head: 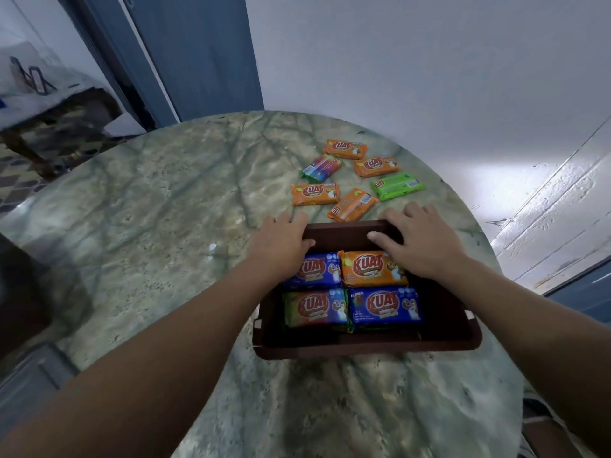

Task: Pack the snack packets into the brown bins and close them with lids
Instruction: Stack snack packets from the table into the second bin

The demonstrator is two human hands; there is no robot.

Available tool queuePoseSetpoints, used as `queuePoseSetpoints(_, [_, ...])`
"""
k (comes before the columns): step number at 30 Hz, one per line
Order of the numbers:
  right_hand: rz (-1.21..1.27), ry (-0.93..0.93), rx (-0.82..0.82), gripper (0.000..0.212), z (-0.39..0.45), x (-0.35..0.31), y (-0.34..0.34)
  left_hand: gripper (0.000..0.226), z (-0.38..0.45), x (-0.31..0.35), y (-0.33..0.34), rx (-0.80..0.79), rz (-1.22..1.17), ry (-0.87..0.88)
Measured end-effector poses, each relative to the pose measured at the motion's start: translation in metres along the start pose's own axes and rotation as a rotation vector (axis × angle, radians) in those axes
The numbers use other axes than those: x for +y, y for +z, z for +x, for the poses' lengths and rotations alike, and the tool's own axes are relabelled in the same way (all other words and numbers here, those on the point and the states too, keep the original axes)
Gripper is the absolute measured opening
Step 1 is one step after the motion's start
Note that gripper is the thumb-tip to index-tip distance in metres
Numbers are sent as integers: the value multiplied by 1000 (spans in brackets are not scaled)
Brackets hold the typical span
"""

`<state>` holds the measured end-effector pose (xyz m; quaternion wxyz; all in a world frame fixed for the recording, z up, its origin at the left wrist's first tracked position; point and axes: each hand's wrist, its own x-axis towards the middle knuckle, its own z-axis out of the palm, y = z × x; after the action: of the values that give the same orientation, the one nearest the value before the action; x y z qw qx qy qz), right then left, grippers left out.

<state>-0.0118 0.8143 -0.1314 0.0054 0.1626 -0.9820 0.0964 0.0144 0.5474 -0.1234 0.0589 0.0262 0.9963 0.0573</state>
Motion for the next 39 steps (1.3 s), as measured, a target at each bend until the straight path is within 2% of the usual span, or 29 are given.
queuePoseSetpoints(3, [261,55,-57,85,16,7,-13,46,13,2,-20,-161,-139,-34])
queuePoseSetpoints(5, [457,129,-104,85,37,16,-18,45,25,15,-29,-121,-339,-61])
queuePoseSetpoints(7, [547,165,-157,73,56,27,-18,35,45,36,-30,-31,-381,-65])
queuePoseSetpoints(10, [518,118,-228,50,79,44,-7,30,82,67,-23,-13,-296,-55])
queuePoseSetpoints(14, [457,73,-301,22,108,62,5,38,122,94,-10,-130,-133,-39])
queuePoseSetpoints(16, [396,45,-309,30,123,73,13,37,139,103,-2,-175,-42,-41])
queuePoseSetpoints(18, [243,7,-316,49,136,85,21,44,153,106,5,-218,34,-48])
queuePoseSetpoints(21, [62,-4,-369,73,151,101,35,58,162,108,16,-307,38,-73])
queuePoseSetpoints(24, [-54,39,-461,86,156,112,50,62,165,108,28,-343,20,-104])
queuePoseSetpoints(26, [-85,47,-458,86,155,112,53,66,168,106,33,-315,18,-123])
queuePoseSetpoints(30, [-195,-30,-307,84,155,98,46,81,173,105,39,-290,-10,-179])
queuePoseSetpoints(34, [-203,21,-343,58,162,85,43,110,170,106,41,-339,-76,-268])
queuePoseSetpoints(35, [-181,48,-348,57,161,81,45,115,169,104,40,-355,-99,-294])
queuePoseSetpoints(36, [-135,80,-341,61,159,79,48,114,167,104,37,-365,-116,-306])
queuePoseSetpoints(39, [28,142,-304,78,154,79,55,91,161,100,30,-351,-153,-306])
